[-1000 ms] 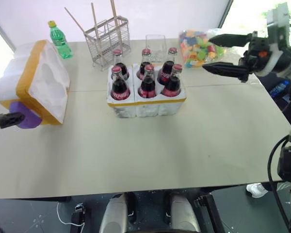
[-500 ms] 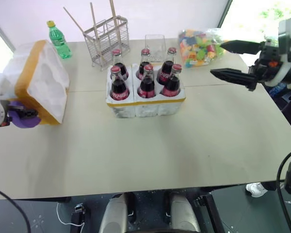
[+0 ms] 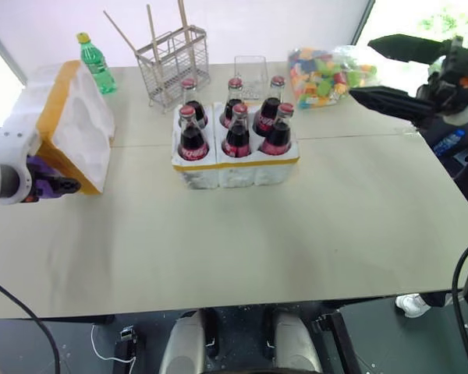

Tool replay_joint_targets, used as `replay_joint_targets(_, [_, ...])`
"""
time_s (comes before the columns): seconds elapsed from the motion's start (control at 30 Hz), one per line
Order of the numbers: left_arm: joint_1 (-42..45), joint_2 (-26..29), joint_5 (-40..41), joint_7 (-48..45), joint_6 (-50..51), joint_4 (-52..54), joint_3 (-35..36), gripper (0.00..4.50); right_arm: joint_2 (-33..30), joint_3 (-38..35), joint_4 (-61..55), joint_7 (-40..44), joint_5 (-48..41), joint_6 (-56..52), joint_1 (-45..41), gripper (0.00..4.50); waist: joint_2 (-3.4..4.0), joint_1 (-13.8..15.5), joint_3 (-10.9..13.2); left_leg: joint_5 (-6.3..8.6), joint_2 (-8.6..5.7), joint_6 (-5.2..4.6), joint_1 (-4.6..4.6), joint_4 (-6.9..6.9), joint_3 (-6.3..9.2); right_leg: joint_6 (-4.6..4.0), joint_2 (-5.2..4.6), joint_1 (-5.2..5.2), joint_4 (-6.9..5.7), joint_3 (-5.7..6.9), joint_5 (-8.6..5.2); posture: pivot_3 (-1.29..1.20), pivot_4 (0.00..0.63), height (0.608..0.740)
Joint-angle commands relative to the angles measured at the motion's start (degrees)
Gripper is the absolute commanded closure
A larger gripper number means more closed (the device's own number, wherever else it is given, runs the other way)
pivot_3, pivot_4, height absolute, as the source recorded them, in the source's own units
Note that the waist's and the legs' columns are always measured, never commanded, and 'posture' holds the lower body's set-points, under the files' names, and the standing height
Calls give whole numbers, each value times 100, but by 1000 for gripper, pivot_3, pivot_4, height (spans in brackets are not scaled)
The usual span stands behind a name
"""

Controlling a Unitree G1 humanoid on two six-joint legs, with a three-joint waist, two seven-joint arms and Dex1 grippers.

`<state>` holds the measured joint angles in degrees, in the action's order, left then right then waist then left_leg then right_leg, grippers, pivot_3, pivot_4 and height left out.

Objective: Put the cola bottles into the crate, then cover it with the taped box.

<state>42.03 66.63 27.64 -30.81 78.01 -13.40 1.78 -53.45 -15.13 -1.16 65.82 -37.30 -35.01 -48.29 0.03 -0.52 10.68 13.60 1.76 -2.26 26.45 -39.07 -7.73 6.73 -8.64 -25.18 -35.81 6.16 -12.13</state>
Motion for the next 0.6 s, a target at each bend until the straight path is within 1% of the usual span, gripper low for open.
replay_joint_targets(0.03, [268, -26, -250, -133, -212, -143, -75, 1310, 7, -126, -204, -108, -104, 50, 34, 0, 0, -1, 0, 0, 0, 0, 0, 0, -1, 0, 0, 0, 0, 0, 0, 0, 150, 736])
replay_joint_targets(0.17, [490, -90, -449, -253, -299, -328, -189, 3308, 51, -102, -312, -149, -119, 80, 155, 0, -2, -5, 1, -1, -1, -1, 1, -2, -4, 0, 1, -1, -6, 0, 0, 0, 150, 736])
replay_joint_targets(0.27, [589, -140, -569, -310, -377, -416, -250, 3308, 56, -101, -361, -167, -130, 102, 213, 0, -3, -7, 1, -1, -1, -2, 1, -3, -4, 0, 0, -1, -7, 0, 0, 0, 150, 736])
replay_joint_targets(0.37, [655, -185, -672, -349, -456, -474, -244, 3988, 47, -118, -387, -178, -158, 87, 227, 0, -3, -8, 2, -1, -1, -2, 1, -4, -3, 0, 1, -1, -8, 0, 0, 0, 150, 736])
replay_joint_targets(0.4, [669, -177, -723, -378, -505, -477, -288, 4117, 47, -119, -383, -180, -158, 92, 229, 0, -3, -10, 2, -1, -1, -2, 1, -4, -1, 0, 1, -1, -9, 0, 0, 0, 150, 736])
replay_joint_targets(0.57, [633, -130, -1059, -389, -940, -319, -366, 4118, -34, -117, -300, -143, -253, -132, 307, 0, -8, -4, 3, -1, -1, -2, 1, -5, -2, 0, 1, -1, -10, 0, 0, 0, 150, 736])
replay_joint_targets(0.6, [585, -114, -1153, -384, -1187, -248, -353, 4118, -60, -108, -275, -152, -219, -125, 318, 0, -8, -5, 3, -1, -1, -3, 2, -6, -2, 1, 1, -1, -10, 0, 0, 0, 150, 736])
